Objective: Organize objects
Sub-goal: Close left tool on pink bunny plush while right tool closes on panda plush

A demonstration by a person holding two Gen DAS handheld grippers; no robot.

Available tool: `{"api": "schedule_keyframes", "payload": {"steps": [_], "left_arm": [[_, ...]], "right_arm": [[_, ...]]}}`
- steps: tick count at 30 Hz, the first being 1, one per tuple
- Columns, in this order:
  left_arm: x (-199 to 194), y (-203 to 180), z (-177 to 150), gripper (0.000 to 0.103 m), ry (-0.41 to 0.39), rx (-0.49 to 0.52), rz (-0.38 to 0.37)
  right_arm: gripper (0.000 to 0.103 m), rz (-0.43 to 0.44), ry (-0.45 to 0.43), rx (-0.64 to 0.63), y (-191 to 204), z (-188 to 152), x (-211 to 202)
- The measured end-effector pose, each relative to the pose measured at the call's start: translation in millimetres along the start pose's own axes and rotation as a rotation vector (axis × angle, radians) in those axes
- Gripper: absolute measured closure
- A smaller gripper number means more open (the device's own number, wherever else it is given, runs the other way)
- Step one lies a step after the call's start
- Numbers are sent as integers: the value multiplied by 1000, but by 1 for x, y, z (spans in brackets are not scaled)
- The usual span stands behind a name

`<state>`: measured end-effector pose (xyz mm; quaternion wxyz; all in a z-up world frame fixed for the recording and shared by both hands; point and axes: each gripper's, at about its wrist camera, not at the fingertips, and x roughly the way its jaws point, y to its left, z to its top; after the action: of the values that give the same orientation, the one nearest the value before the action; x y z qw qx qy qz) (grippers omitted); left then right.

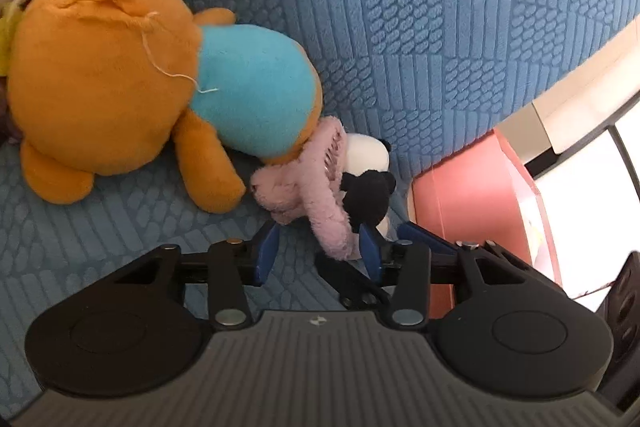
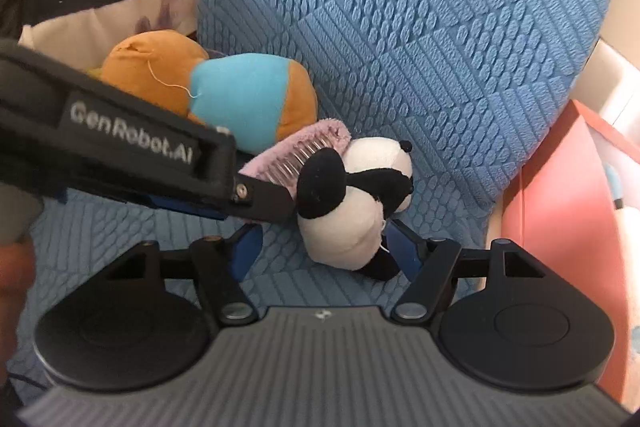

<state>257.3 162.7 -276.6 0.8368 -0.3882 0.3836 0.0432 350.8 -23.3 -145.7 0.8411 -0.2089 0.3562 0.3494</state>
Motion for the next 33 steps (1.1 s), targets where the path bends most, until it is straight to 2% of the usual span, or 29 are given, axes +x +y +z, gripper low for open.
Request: {"api": "schedule_keyframes", "payload": {"steps": [6, 12, 13, 16, 17, 23, 33], "left_arm": [[14, 3, 10, 69, 9, -20, -27], [16, 0, 11, 78, -13, -7, -18], [17, 0, 11, 79, -13, -8, -18], [16, -1, 11, 80, -16, 1, -9], [15, -2, 11, 81, -19, 3, -5], [7, -3, 6, 86, -22, -12, 14], [-28, -3, -13, 89, -48, 12, 61]], "right_arm": [[34, -4, 0, -15, -3, 3, 8], [37, 8, -1, -30, -2, 5, 13], [37, 5, 0, -30, -1, 5, 14], [50, -20, 0, -36, 0, 6, 15], [58, -28, -1, -33, 0, 6, 15], [62, -34, -12, 0, -1, 5, 2], [63, -24, -22, 70, 1, -8, -42]]}}
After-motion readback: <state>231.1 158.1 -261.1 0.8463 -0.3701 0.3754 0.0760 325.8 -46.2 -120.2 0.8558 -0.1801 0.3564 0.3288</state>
